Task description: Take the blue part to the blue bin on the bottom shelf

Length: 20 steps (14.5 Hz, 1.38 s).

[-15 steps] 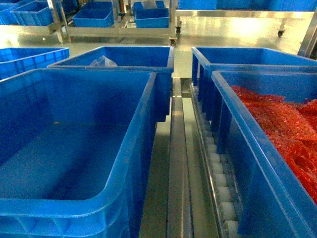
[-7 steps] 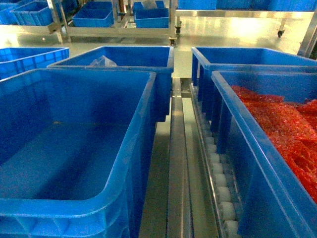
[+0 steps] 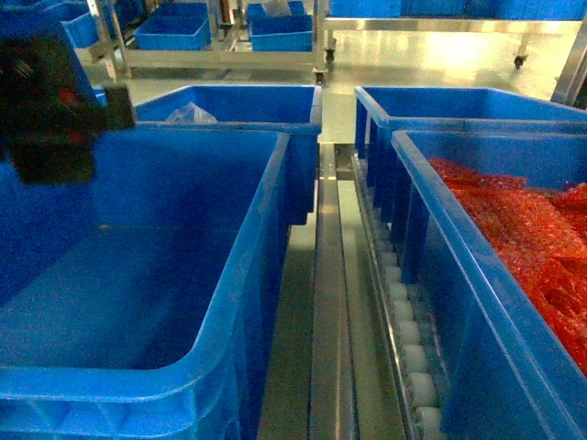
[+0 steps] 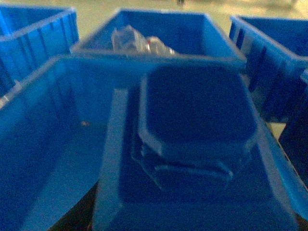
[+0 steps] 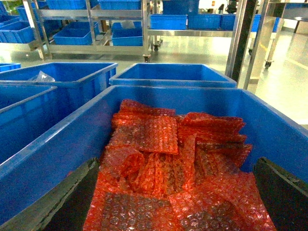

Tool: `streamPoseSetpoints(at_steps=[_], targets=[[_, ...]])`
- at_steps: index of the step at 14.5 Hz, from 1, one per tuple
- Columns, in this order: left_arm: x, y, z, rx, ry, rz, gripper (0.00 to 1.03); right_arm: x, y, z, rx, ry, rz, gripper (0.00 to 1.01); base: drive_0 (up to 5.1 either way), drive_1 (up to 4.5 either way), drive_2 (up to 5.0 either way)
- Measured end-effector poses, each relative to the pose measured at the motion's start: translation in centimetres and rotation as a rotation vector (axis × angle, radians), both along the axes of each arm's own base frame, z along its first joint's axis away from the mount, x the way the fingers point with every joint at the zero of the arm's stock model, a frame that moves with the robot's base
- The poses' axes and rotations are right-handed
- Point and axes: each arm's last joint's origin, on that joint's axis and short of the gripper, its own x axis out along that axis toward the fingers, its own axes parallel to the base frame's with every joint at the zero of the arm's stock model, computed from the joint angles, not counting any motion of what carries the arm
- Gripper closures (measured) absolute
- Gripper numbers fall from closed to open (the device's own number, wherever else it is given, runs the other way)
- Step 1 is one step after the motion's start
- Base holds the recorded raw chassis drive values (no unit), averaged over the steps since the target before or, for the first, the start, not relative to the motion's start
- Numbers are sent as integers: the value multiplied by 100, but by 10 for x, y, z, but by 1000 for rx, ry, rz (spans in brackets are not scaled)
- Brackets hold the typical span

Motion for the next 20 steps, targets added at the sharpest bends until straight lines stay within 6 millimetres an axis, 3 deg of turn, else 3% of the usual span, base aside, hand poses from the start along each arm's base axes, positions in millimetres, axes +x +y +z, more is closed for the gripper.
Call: streamPoseSetpoints(at_steps=[2, 4, 6, 8, 10, 14, 18, 20], targets=[[8, 1, -15, -74, 78, 4, 30, 0, 0, 0, 0, 0, 0, 3, 0, 0, 0], [7, 1, -4, -120, 32, 6, 7, 0, 0, 0, 0, 0, 0, 3, 0, 0, 0], [7, 1, -6, -125, 40, 8, 5, 0, 0, 0, 0, 0, 0, 3, 0, 0, 0], [-5, 17, -14, -70, -175, 16, 26, 0, 0, 0, 0, 1, 0, 3, 0, 0, 0], [-30, 42, -19, -13, -230, 36, 53, 0, 0, 0, 0, 0, 0, 3, 0, 0, 0], [-62, 64, -30, 6, -223, 24, 102, 0, 0, 0, 0, 0, 0, 3, 0, 0, 0], [-86, 77, -39, 2, -257, 20, 101, 0, 0, 0, 0, 0, 0, 3, 0, 0, 0], [-87, 78, -41, 3, -250, 23, 101, 0, 0, 0, 0, 0, 0, 3, 0, 0, 0]])
